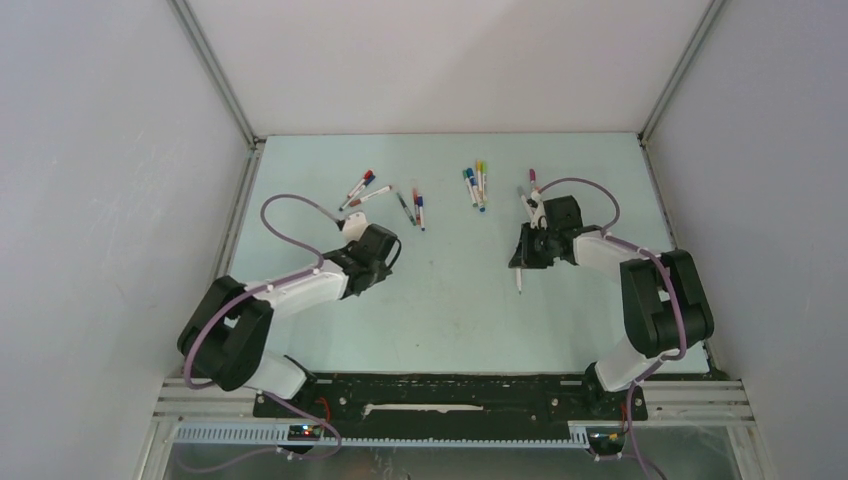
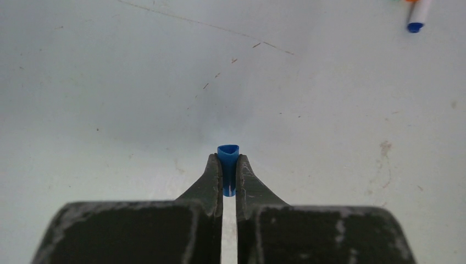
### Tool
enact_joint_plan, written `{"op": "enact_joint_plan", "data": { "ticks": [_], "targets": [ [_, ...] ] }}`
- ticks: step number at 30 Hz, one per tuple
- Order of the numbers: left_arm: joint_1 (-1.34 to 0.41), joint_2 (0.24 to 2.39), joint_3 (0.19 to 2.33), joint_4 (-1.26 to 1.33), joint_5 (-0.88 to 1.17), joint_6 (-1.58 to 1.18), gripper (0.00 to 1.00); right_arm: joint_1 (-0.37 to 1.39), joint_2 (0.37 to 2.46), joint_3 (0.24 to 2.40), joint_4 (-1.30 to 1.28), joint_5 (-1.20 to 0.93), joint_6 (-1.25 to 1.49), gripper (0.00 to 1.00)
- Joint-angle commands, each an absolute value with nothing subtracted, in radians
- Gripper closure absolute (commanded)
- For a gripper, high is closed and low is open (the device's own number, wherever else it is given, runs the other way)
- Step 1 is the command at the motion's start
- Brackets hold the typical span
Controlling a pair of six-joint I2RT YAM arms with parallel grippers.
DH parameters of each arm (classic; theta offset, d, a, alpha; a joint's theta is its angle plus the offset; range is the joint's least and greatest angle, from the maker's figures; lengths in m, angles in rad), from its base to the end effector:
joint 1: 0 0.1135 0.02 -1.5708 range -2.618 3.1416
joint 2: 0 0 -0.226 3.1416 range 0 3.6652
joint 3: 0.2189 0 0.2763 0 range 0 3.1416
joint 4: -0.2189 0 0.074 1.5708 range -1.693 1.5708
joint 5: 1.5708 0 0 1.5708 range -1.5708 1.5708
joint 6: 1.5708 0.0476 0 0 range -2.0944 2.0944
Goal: Open the pen caps
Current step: Place the pen cap at the center of the board.
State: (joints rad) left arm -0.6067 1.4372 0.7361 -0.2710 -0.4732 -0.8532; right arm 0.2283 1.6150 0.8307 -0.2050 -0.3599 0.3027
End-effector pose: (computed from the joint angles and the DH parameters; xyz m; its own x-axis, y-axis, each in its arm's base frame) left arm 0.2591 -0.1534 0.1132 -0.6697 -0.3515 -0.6542 -0.3163 0.9320 -0.1770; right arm 0.3161 0.0907 0.0922 -0.8963 0.0782 -0.4366 -0.1394 0.8848 0.4447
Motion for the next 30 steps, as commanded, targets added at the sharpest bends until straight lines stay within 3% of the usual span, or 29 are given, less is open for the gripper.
{"op": "enact_joint_plan", "data": {
  "ticks": [1, 6, 13, 23, 26, 30],
  "targets": [
    [-0.591, 1.469, 0.782, -0.288, -0.454, -0.835, 0.99, 0.235, 1.643, 0.885, -0.232, -0.315, 0.286, 0.90],
    [-0.586, 1.512, 0.788, -0.296, -0.433, -0.839, 0.95, 0.235, 1.666, 0.898, -0.242, -0.303, 0.287, 0.87],
    [-0.580, 1.547, 0.800, -0.304, -0.426, -0.828, 0.77, 0.237, 1.691, 0.911, -0.259, -0.299, 0.283, 0.79],
    [-0.580, 1.490, 0.802, -0.312, -0.412, -0.819, 0.55, 0.233, 1.665, 0.921, -0.269, -0.310, 0.257, 0.62],
    [-0.579, 1.431, 0.805, -0.326, -0.405, -0.807, 0.52, 0.219, 1.635, 0.934, -0.279, -0.364, 0.227, 0.56],
    [-0.580, 1.315, 0.815, -0.351, -0.385, -0.739, 0.39, 0.180, 1.555, 0.955, -0.310, -0.532, 0.112, 0.43]
  ]
}}
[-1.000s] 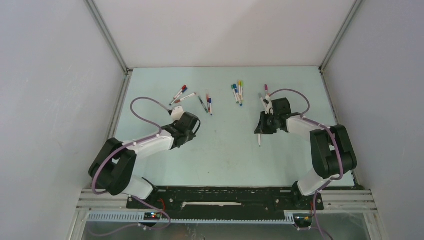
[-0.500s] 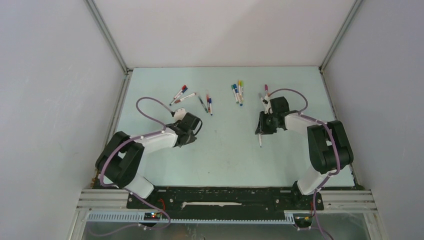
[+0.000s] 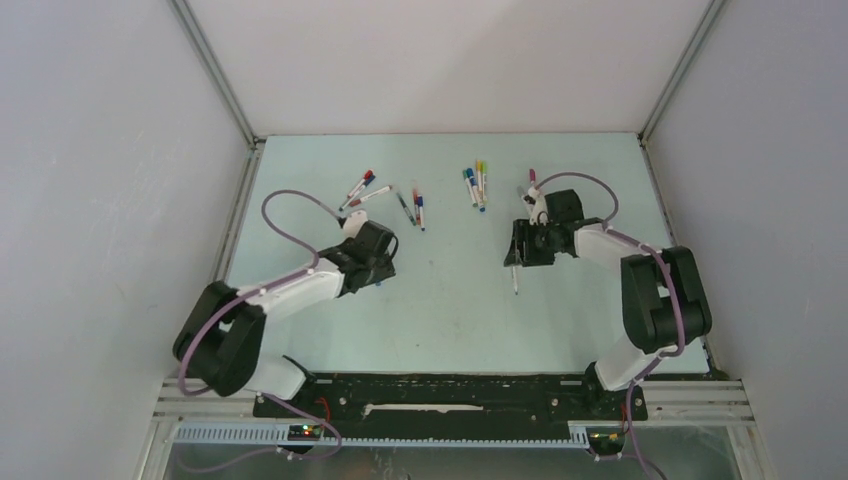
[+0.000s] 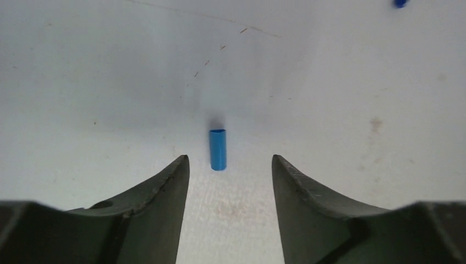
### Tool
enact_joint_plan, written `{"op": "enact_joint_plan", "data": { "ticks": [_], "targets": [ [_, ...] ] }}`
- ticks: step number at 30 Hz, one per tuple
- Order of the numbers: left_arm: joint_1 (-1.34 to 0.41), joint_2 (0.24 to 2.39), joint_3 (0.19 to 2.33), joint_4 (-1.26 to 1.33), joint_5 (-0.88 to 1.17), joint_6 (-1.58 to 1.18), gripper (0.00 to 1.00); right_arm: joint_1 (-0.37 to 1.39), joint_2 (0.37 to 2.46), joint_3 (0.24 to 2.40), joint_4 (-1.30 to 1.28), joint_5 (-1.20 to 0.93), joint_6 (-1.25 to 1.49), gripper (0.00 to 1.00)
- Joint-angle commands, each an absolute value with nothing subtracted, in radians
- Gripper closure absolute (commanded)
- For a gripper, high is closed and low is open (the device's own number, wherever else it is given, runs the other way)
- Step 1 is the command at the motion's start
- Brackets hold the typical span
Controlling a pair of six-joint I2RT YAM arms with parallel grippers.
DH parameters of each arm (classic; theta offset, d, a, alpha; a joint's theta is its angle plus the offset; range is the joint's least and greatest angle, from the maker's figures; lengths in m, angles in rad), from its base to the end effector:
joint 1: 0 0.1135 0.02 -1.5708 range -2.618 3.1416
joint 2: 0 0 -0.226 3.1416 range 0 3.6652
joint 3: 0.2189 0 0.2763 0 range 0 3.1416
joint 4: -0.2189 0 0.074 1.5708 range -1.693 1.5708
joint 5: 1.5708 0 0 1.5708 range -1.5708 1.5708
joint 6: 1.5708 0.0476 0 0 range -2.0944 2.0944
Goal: Open the pen caps
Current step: Place the pen cap at the center of the board.
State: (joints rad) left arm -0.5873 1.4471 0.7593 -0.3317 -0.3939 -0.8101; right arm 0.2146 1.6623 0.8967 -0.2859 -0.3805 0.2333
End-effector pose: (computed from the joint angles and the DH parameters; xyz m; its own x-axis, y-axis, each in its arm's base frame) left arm 0.2602 -0.1512 0.1124 -0.7383 -0.3121 -0.5979 -0.2762 0.9487 -0.1540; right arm 0.3239 0.0887 0.0923 -0.9126 0.0208 -0.4083 -0.1714 0.8872 0.4284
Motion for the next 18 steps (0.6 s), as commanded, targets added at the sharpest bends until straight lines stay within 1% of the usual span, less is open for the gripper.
{"op": "enact_joint_plan", "data": {
  "ticks": [1, 6, 7, 9, 12, 15, 18],
  "targets": [
    [-0.580, 1.289, 0.817, -0.356, -0.381, -0.719, 0.38, 0.159, 1.534, 0.958, -0.317, -0.569, 0.075, 0.42],
    [-0.578, 1.166, 0.802, -0.325, -0.282, -0.580, 0.26, 0.041, 1.473, 0.994, -0.393, -0.743, -0.110, 0.38],
    [-0.578, 1.139, 0.788, -0.301, -0.261, -0.563, 0.23, 0.020, 1.477, 1.014, -0.419, -0.763, -0.149, 0.37],
    [-0.576, 1.085, 0.740, -0.234, -0.228, -0.562, 0.11, -0.013, 1.502, 1.063, -0.480, -0.800, -0.232, 0.35],
    [-0.573, 0.998, 0.652, -0.124, -0.207, -0.594, 0.01, -0.028, 1.557, 1.148, -0.537, -0.778, -0.313, 0.34],
    [-0.568, 0.923, 0.568, -0.022, -0.179, -0.627, 0.00, -0.019, 1.631, 1.257, -0.577, -0.709, -0.329, 0.34],
    [-0.561, 0.890, 0.520, 0.037, -0.151, -0.651, 0.00, -0.002, 1.746, 1.418, -0.644, -0.628, -0.332, 0.34]
  ]
}}
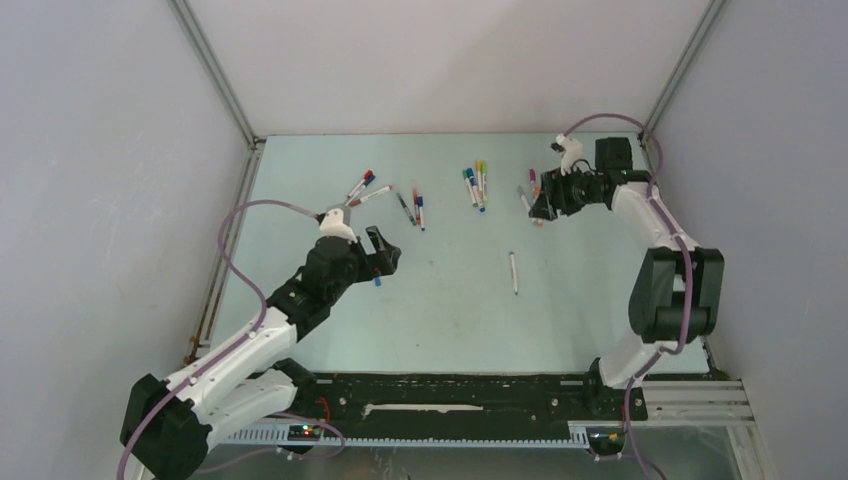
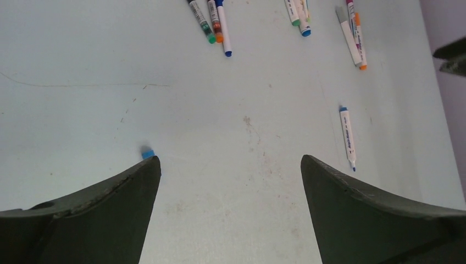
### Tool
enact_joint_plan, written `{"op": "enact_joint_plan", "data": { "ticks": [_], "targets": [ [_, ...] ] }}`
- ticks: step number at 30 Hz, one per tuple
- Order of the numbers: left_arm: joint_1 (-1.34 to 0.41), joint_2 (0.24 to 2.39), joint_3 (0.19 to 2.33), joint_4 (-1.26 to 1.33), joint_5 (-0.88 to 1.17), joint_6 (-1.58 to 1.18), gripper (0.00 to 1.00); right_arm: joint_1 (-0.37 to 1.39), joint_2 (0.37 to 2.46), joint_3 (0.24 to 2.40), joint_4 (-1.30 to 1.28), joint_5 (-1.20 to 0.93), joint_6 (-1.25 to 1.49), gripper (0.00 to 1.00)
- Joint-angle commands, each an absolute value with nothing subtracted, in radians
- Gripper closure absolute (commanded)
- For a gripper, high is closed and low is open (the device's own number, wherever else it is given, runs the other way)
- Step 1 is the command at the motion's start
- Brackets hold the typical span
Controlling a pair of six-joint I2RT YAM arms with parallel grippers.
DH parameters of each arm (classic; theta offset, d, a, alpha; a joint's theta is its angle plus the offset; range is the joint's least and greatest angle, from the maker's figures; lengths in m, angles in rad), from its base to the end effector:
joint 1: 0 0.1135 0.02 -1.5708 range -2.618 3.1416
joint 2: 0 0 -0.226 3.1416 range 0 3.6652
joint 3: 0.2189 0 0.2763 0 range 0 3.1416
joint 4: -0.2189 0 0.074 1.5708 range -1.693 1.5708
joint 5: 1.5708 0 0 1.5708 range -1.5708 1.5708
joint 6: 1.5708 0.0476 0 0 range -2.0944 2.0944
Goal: Open the pen caps
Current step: Place the pen cap at the center of the board, then move the pen to the center of the board.
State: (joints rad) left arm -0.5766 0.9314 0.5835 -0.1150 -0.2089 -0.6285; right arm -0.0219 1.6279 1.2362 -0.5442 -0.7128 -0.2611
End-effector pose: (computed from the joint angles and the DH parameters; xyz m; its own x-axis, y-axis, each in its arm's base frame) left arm 0.2292 -0.1373 0.2055 -0.5249 -0.3447 -0.7782 0.0855 0.8883 -0.4511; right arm 0.3709 0.0230 0.2031 -0.6818 -0.1804 -0.7089 -0.5664 0.7435 0.3556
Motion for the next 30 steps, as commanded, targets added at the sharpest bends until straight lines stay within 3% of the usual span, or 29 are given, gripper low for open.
{"op": "enact_joint_plan", "data": {
  "ticks": [1, 6, 12, 30],
  "targets": [
    [-0.560, 0.887, 0.512, 0.042, -0.146, -0.654, 0.00, 0.022, 1.787, 1.467, -0.672, -0.598, -0.337, 0.36],
    [-0.557, 0.884, 0.485, 0.048, -0.142, -0.657, 0.00, 0.083, 1.969, 1.711, -0.795, -0.470, -0.329, 0.52],
    [-0.554, 0.874, 0.465, 0.069, -0.142, -0.648, 0.00, 0.117, 2.123, 1.881, -0.847, -0.363, -0.308, 0.61],
    [-0.551, 0.883, 0.436, 0.088, -0.132, -0.664, 0.00, 0.127, 2.322, 2.034, -0.881, -0.257, -0.294, 0.64]
  ]
}}
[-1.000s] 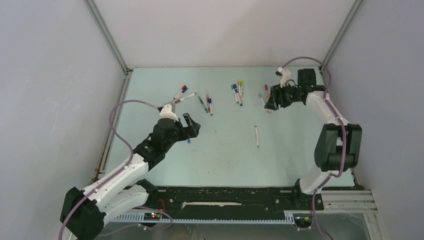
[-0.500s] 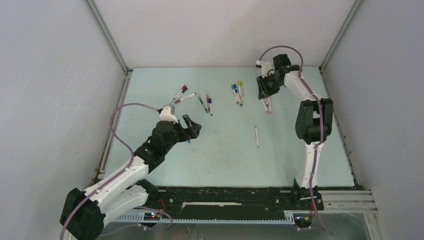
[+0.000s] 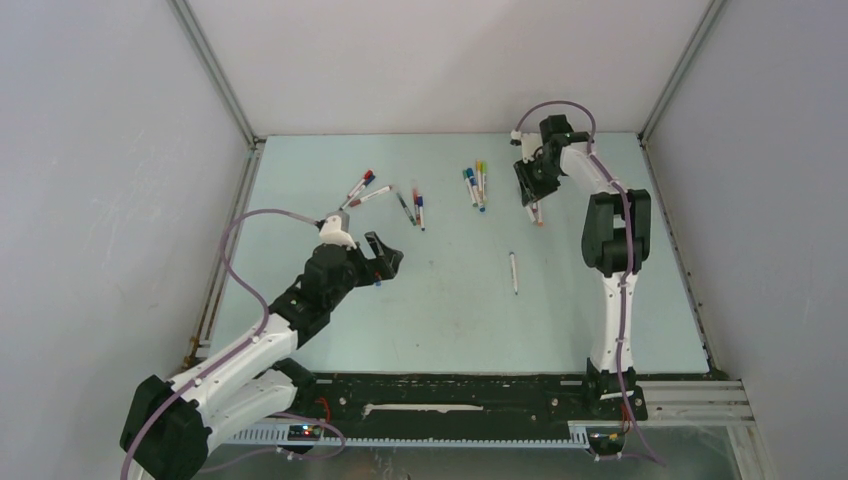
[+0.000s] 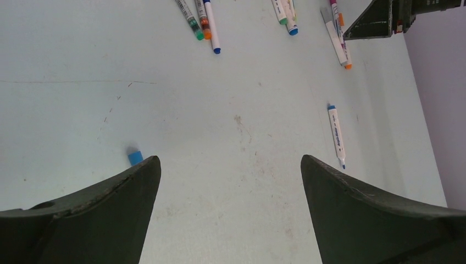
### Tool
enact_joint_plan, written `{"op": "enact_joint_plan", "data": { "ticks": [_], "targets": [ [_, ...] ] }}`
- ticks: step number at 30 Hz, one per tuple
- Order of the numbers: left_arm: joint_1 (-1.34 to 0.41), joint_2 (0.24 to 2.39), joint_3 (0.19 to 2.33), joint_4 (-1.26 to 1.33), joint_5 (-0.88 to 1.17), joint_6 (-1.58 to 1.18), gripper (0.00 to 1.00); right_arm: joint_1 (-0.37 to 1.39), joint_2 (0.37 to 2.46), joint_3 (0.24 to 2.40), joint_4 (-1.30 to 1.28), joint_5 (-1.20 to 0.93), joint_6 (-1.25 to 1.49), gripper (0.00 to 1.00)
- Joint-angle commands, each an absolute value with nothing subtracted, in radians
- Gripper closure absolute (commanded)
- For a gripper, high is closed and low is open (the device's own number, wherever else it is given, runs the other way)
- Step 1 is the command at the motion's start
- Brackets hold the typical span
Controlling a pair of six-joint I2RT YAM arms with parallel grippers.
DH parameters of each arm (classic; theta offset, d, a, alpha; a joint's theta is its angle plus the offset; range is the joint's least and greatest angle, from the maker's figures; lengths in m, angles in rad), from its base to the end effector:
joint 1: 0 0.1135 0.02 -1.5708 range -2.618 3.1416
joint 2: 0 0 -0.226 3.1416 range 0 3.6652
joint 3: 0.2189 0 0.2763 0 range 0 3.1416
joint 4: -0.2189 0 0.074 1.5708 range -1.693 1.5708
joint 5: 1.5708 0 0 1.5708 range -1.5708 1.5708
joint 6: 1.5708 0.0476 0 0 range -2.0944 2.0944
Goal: Open the pen caps
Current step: Move the pen to the center of the board.
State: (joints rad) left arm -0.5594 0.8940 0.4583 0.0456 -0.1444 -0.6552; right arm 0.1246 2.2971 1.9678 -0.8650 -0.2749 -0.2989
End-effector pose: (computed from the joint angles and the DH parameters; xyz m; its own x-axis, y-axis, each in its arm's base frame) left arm 0.2243 -0.1323 0.1842 -0.5068 -0.3941 -0.7667 0.1306 0.8440 -0.5201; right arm 0.4834 0.0736 0.1406 -0.8175 -0.3880 -0.4257 -0.4807 0.8668 0.1330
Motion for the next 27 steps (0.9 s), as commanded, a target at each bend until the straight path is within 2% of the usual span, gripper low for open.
{"op": "enact_joint_plan", "data": {
  "ticks": [1, 8, 27],
  "targets": [
    [-0.551, 0.880, 0.435, 0.086, -0.132, -0.665, 0.00, 0.126, 2.328, 2.042, -0.885, -0.259, -0.293, 0.65],
    [-0.550, 0.877, 0.428, 0.084, -0.131, -0.675, 0.00, 0.124, 2.379, 2.098, -0.902, -0.262, -0.294, 0.70],
    [-0.551, 0.894, 0.425, 0.104, -0.118, -0.688, 0.00, 0.130, 2.436, 2.115, -0.925, -0.240, -0.313, 0.71]
  ]
}}
